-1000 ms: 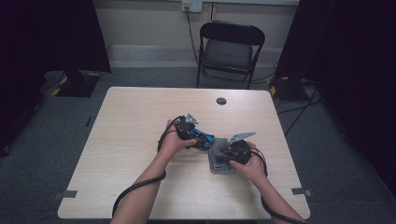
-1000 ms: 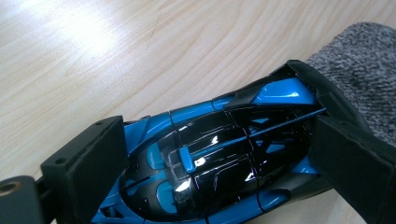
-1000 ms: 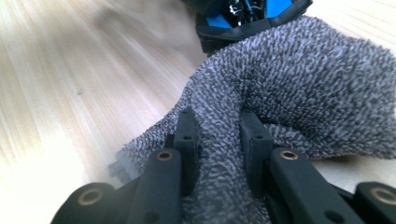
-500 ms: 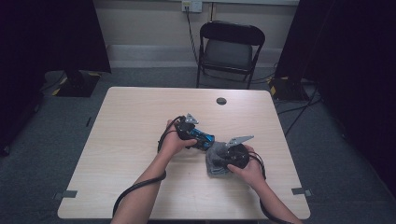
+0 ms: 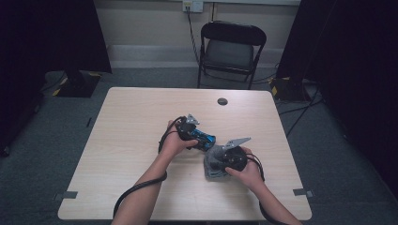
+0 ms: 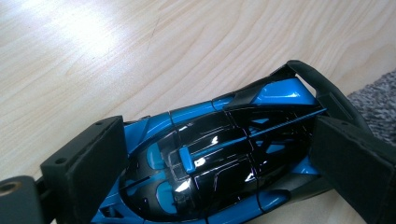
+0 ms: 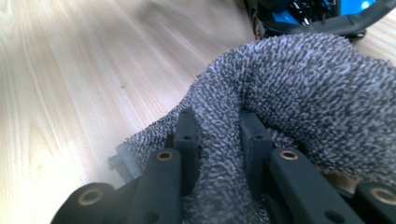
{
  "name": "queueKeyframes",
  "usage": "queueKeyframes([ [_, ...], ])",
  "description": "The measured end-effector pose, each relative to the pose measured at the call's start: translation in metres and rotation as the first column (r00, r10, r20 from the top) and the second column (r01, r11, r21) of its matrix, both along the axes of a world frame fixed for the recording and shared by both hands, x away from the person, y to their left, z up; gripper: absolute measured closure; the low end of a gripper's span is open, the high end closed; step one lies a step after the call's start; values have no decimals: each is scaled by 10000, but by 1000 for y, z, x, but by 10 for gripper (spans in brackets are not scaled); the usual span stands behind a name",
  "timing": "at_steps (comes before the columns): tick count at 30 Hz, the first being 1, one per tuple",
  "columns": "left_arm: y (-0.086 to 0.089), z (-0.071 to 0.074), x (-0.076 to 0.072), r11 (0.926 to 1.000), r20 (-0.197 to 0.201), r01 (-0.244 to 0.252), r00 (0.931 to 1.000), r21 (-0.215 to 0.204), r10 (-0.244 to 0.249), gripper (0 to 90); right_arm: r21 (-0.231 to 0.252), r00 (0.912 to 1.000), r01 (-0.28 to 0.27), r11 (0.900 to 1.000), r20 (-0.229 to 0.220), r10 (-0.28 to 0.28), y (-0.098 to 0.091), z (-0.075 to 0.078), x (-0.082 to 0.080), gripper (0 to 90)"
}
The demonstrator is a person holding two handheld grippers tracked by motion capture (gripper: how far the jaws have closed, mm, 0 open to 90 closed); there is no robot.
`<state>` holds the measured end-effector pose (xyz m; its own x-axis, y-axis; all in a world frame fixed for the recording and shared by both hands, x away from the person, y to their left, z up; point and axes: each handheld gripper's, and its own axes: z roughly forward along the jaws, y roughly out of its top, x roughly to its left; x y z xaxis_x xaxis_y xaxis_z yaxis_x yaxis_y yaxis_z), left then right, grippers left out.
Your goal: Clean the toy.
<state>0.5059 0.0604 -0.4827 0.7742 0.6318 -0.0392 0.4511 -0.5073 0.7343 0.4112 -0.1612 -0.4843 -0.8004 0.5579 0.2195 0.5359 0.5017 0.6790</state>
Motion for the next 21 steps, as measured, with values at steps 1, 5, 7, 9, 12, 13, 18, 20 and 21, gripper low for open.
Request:
queueKeyframes([
  [1, 0, 0, 0, 10000, -1, 3, 10000, 2, -3, 41, 0, 10000, -8, 10000, -2, 8, 0, 0, 0, 728],
  [5, 0, 0, 0, 10000, 1, 9, 10000, 11, -9, 41, 5, 10000, -90, 10000, 5, 90, 2, 0, -1, 728],
  [7, 0, 0, 0, 10000, 3, 6, 10000, 10, -6, 41, 29, 9999, -145, 9999, -41, 145, 3, 0, -2, 728],
  [9, 0, 0, 0, 10000, 3, 1, 10000, 1, -1, 41, 36, 9997, -234, 9997, -25, 234, 5, 0, -3, 728],
  [12, 0, 0, 0, 10000, 23, 12, 10000, 8, -12, 41, 11, 9995, -301, 9995, -15, 301, 6, 0, -4, 729],
  [13, 0, 0, 0, 10000, 24, -6, 10000, -12, 6, 41, -1, 9995, -319, 9995, -2, 319, 7, 0, -4, 729],
  [18, 0, 0, 0, 10000, 0, 2, 10000, 23, -2, 41, -18, 9988, -480, 9988, 1, 480, 9, 0, -5, 728],
  [20, 0, 0, 0, 10000, 3, 4, 10000, 16, -4, 41, -11, 9988, -499, 9988, -2, 499, 10, 0, -5, 729],
  [21, 0, 0, 0, 10000, 8, 2, 10000, 12, -2, 41, -15, 9987, -501, 9987, -7, 501, 10, 0, -5, 729],
])
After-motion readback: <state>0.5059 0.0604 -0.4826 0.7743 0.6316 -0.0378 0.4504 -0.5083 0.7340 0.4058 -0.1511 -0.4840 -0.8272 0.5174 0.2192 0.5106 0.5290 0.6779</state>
